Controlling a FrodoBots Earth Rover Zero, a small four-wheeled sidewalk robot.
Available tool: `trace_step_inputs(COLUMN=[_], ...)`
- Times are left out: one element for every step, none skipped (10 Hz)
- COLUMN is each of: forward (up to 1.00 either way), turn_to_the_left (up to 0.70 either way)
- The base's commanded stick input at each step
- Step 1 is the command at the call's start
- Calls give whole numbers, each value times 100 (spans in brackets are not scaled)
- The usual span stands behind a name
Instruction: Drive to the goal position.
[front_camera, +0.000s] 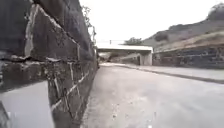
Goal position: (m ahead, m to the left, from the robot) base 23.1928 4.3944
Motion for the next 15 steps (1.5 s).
trace_step_inputs(forward=[0, 0, 0, 0, 0, 70, 70, 70, 70, 70, 70, 70, 70, 70, 70], turn_to_the_left=[0, 0, 0, 0, 0, 0, 0, 0, 0, 0, 0, 0, 0, 0, 0])
